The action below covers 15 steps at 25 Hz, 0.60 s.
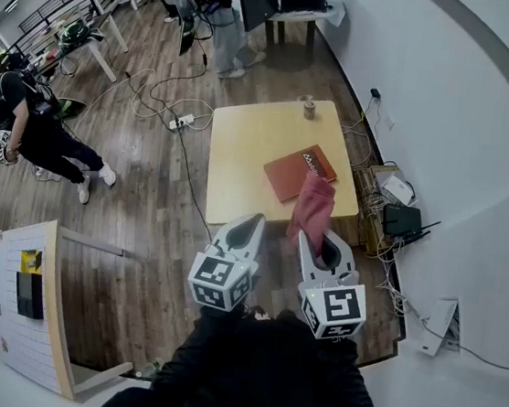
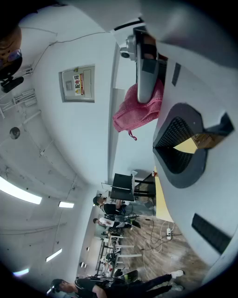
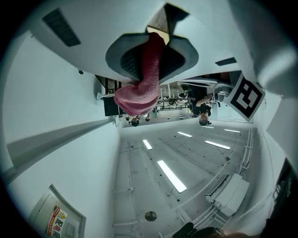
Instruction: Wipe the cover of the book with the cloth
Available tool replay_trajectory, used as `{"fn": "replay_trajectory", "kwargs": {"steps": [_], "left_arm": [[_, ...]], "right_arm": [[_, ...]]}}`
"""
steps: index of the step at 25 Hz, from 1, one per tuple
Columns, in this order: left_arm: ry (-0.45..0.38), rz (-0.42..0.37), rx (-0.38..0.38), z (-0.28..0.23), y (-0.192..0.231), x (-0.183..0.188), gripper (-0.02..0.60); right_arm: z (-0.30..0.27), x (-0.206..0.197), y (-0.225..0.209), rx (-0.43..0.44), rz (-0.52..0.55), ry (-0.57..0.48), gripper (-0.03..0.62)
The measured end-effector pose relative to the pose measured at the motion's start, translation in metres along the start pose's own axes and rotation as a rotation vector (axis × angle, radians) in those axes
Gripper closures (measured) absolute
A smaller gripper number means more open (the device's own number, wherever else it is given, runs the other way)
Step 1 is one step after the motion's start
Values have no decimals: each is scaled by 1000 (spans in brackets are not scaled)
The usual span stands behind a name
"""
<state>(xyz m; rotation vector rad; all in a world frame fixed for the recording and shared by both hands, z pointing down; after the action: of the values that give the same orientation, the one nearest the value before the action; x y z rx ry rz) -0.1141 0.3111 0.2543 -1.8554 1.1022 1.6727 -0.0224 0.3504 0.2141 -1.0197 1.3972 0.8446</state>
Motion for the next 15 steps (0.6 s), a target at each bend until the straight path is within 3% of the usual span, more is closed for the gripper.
{"fn": "replay_trajectory", "kwargs": {"steps": [9,15], "left_arm": [[15,4,28,-17,-22,-12,548],[53,41,62,-29,-29,-40,546]], "right_arm": [[12,-8,-31,13,-65,-4,520],[27,-29,-57,30,-118,15,517]]}}
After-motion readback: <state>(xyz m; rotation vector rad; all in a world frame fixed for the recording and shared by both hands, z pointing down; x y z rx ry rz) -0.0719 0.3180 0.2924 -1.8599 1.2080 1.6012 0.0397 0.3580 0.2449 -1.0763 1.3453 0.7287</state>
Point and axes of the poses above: the fingertips, and each gripper's own axes: z backward along the fingers, y to its left, x out of its top, the point moved 1 cm from there along z, backward along the fingers, and after that the axes turned 3 degrees about -y, right-handed, at the moved point
